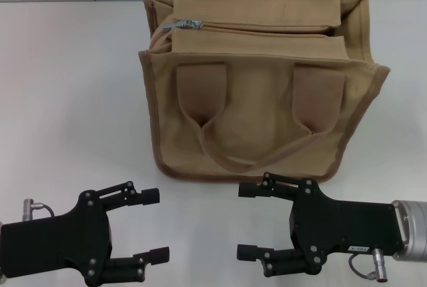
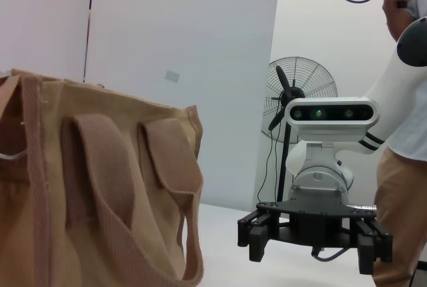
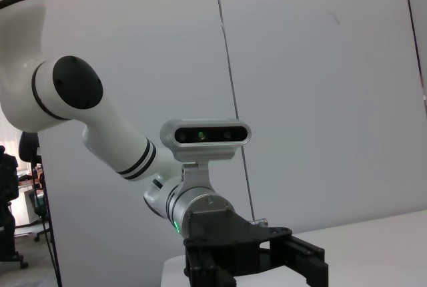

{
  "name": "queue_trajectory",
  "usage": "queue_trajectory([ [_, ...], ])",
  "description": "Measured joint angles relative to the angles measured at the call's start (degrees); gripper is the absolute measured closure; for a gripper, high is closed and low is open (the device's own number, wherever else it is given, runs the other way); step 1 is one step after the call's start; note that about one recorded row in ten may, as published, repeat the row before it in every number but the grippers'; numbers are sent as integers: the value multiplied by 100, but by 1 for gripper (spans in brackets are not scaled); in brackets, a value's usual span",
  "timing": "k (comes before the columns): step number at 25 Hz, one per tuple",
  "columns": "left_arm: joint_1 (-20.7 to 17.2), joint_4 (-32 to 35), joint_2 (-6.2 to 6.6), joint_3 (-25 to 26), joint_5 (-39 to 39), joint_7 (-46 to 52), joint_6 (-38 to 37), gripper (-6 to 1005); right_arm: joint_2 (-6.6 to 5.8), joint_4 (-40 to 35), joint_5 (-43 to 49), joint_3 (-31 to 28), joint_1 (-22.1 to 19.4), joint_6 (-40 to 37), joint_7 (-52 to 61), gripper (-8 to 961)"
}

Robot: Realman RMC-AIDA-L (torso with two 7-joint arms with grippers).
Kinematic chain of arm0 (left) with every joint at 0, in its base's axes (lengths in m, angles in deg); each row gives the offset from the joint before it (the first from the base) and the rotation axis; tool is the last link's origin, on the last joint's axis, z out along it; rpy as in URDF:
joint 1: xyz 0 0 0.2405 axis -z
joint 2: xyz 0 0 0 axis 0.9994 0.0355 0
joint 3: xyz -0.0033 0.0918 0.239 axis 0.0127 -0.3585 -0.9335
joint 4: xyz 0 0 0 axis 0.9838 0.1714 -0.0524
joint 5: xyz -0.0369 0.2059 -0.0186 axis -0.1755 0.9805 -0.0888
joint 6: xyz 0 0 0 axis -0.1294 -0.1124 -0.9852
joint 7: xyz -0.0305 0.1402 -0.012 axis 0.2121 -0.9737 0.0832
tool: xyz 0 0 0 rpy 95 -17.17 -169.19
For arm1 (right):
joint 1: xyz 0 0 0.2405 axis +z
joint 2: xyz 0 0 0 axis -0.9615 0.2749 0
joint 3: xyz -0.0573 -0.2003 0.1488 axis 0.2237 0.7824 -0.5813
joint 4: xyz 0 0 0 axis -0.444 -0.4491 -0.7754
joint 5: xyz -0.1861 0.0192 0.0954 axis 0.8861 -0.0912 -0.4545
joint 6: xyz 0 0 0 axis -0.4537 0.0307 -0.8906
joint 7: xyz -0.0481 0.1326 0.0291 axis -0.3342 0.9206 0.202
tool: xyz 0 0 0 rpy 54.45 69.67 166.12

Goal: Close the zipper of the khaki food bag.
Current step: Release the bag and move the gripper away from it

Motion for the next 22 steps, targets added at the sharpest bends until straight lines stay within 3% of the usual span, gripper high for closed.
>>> queue_trajectory([
  [9,-15,2,2,3,0,-1,0,190,-1,35,-6,9,-1,2,0,119],
  [12,-20,-81,2,208,0,-5,12,191,-2,59,-6,7,-2,12,0,119],
  [17,-110,-343,4,865,-3,-7,276,191,-2,126,-6,-13,-1,73,0,119],
  [22,-370,-618,7,2473,-464,-8,656,192,2,178,-6,-11,24,112,0,119],
])
